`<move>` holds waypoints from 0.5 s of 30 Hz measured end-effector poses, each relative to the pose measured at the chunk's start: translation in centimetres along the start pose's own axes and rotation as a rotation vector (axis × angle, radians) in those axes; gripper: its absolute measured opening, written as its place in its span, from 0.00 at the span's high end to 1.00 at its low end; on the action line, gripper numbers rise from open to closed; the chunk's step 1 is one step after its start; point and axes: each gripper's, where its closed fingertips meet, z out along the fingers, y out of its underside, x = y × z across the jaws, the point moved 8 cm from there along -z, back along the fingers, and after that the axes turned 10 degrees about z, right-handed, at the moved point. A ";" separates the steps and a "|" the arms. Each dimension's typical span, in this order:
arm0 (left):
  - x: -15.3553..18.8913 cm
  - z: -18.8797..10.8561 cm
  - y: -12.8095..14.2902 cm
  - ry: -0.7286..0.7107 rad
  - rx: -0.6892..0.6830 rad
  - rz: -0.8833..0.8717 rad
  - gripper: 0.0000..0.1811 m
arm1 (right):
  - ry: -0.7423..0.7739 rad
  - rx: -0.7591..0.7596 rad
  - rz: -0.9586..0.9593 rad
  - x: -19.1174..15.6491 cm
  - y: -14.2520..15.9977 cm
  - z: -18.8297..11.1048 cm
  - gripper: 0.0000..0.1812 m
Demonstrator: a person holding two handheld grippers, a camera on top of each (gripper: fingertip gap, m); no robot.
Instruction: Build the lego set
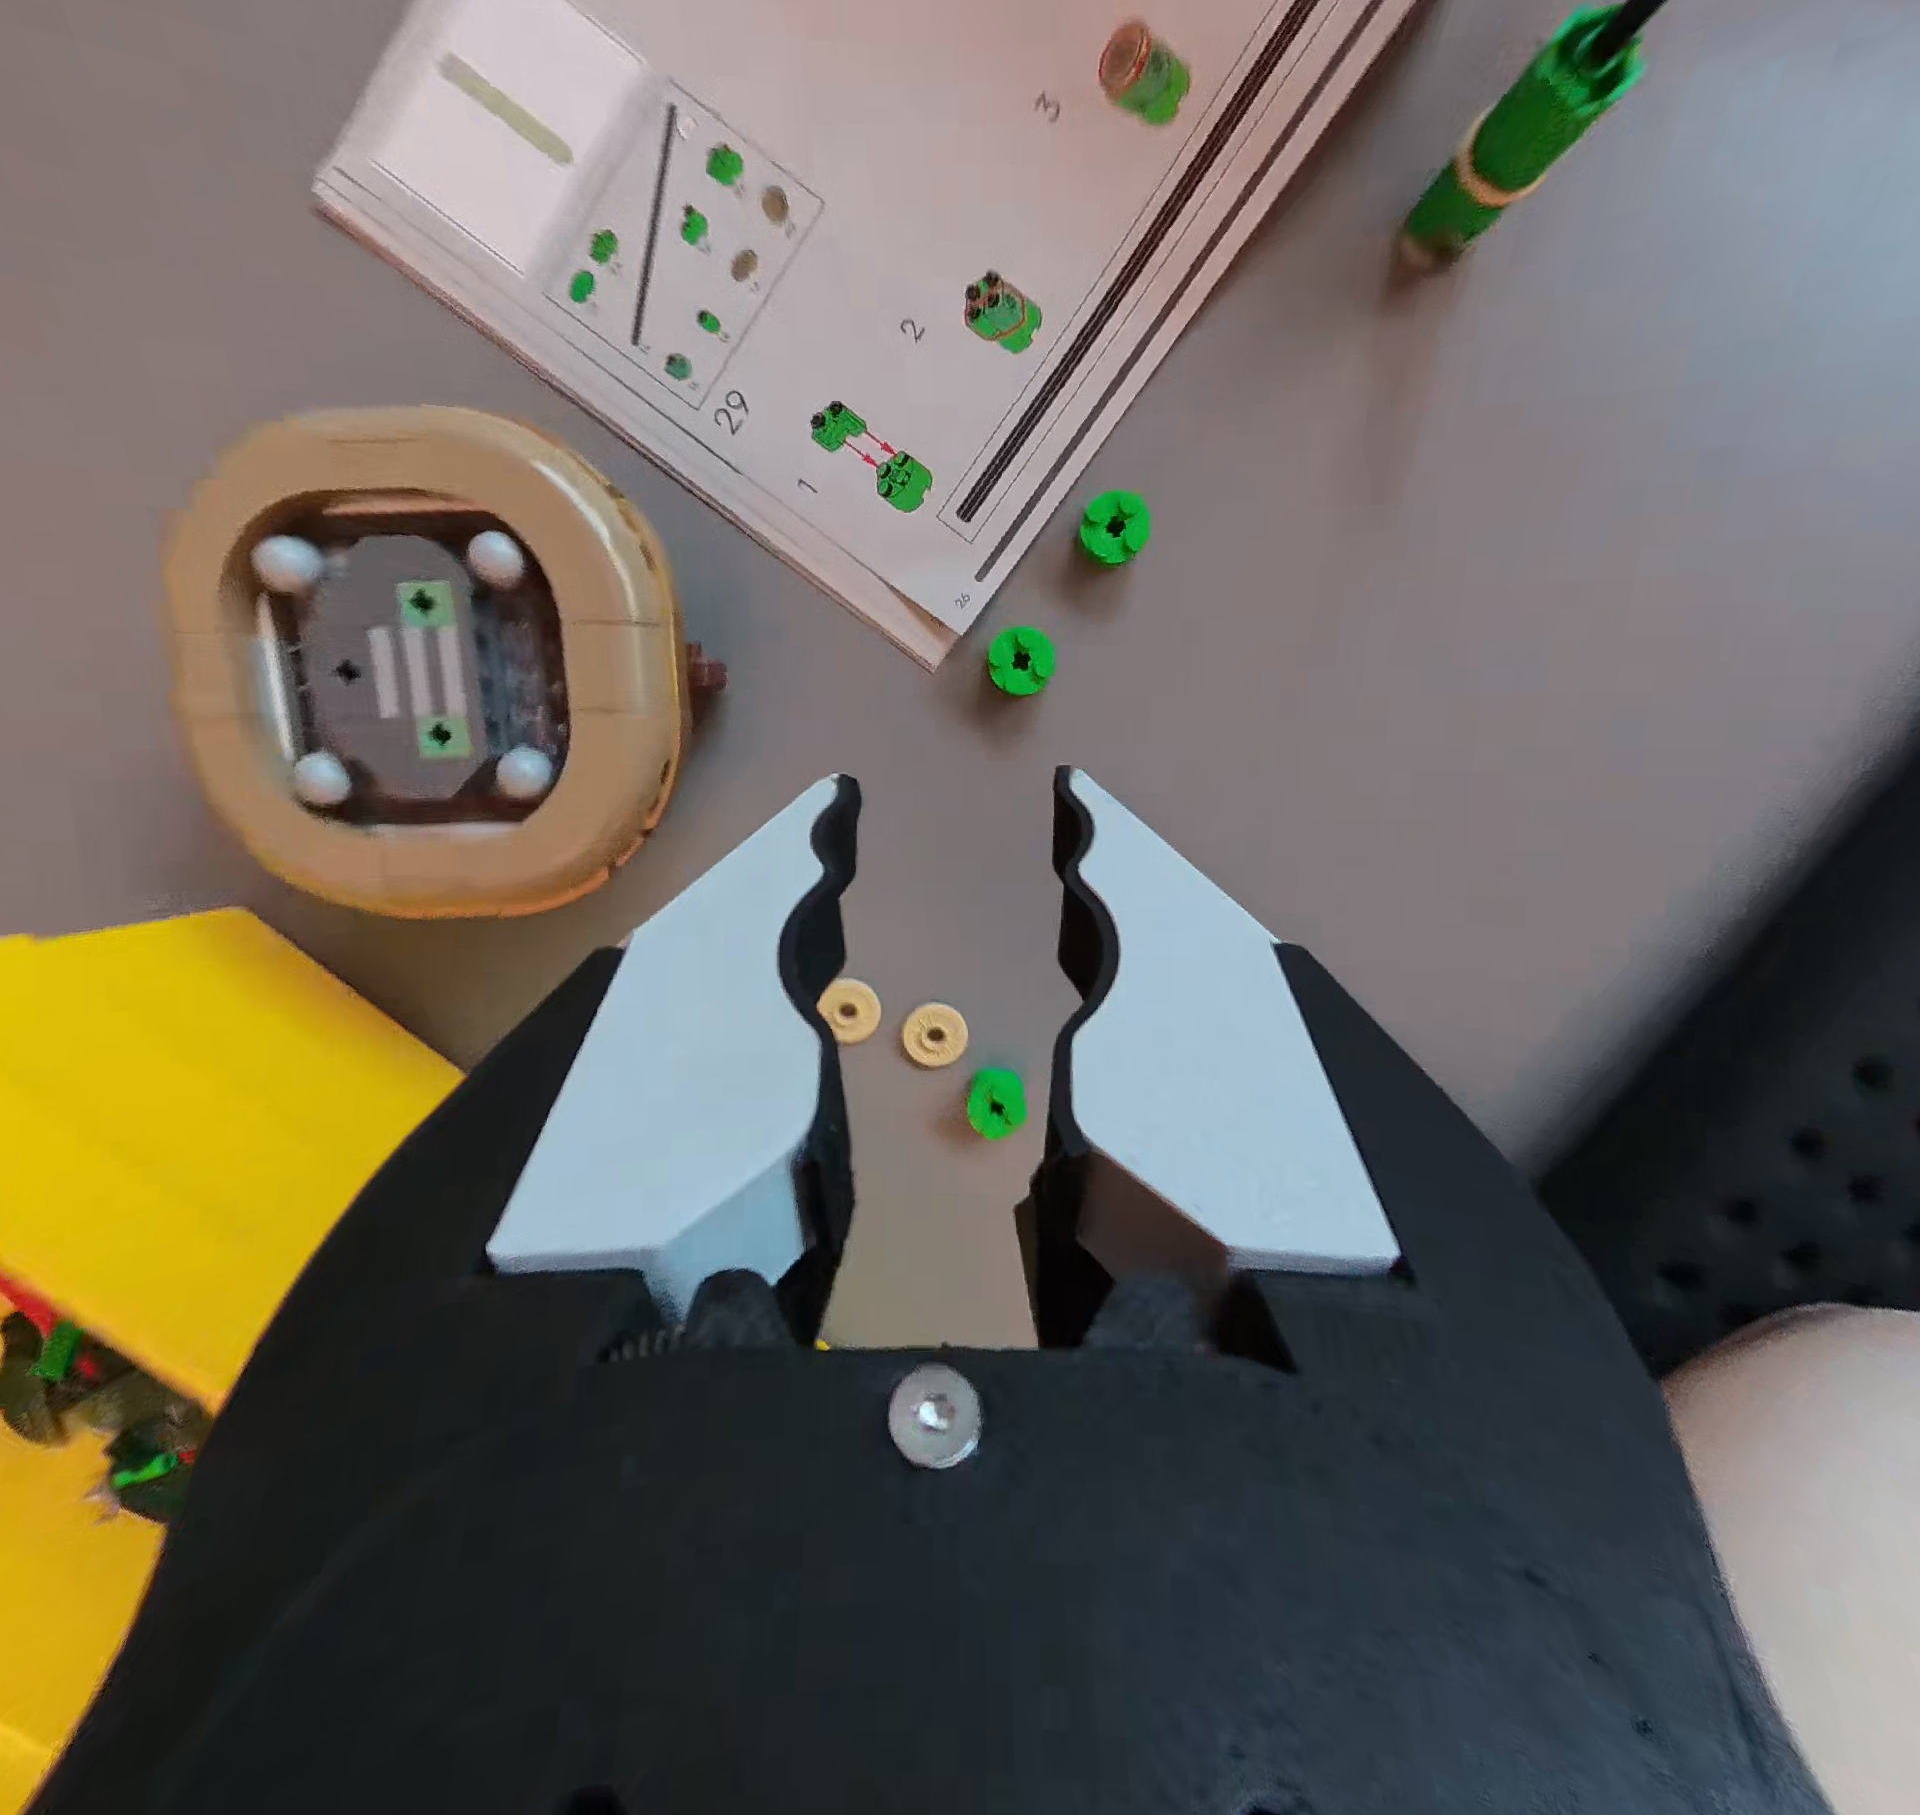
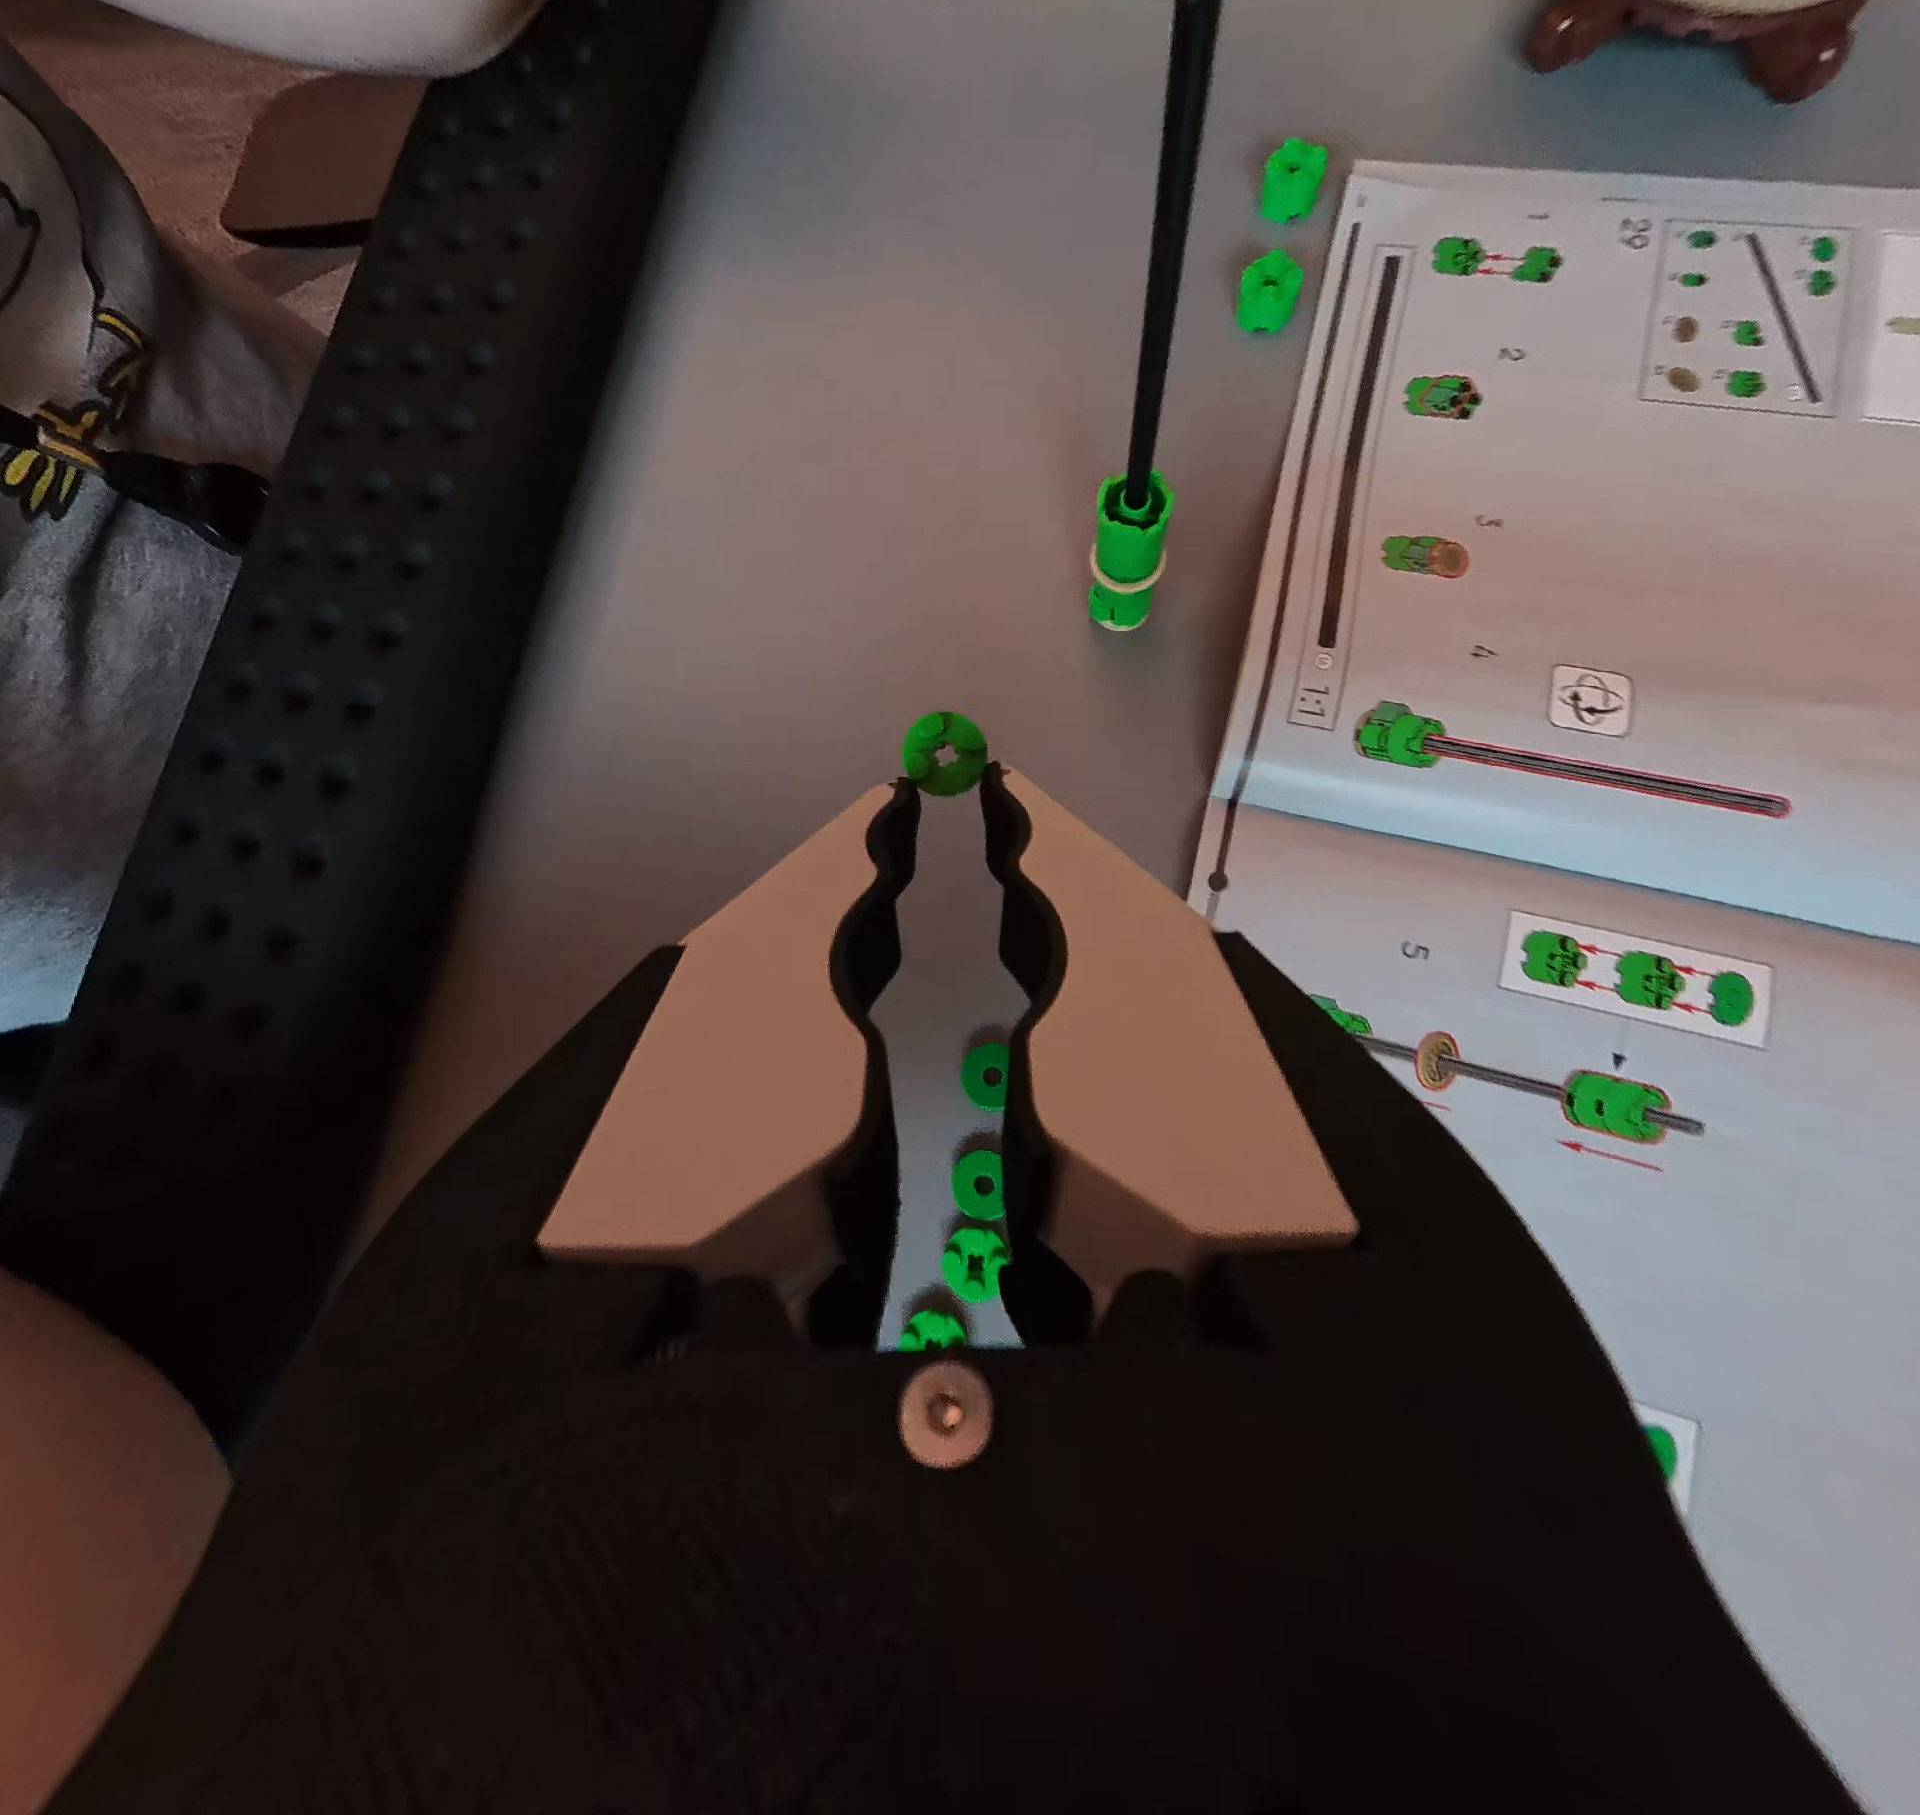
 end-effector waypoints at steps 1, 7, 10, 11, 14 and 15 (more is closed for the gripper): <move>-0.1 0.9 -0.3 -0.002 -0.045 0.017 0.79 | 0.004 0.011 0.002 0.0 0.0 -0.3 0.94; 0.3 4.2 -1.4 0.024 -0.183 0.120 0.80 | 0.027 0.037 0.011 0.2 0.3 -1.3 0.94; 0.6 5.0 -1.8 0.041 -0.205 0.157 0.84 | 0.026 0.026 0.012 0.3 0.3 -1.1 0.94; 0.7 5.1 -1.9 0.048 -0.208 0.168 0.86 | 0.025 0.019 0.012 0.3 0.4 -1.0 0.93; 1.0 5.5 -2.2 0.067 -0.218 0.186 0.92 | 0.026 0.006 0.014 0.3 0.5 -0.9 0.94; 1.0 5.5 -2.3 0.071 -0.216 0.188 0.92 | 0.027 0.004 0.017 0.4 0.5 -1.0 0.94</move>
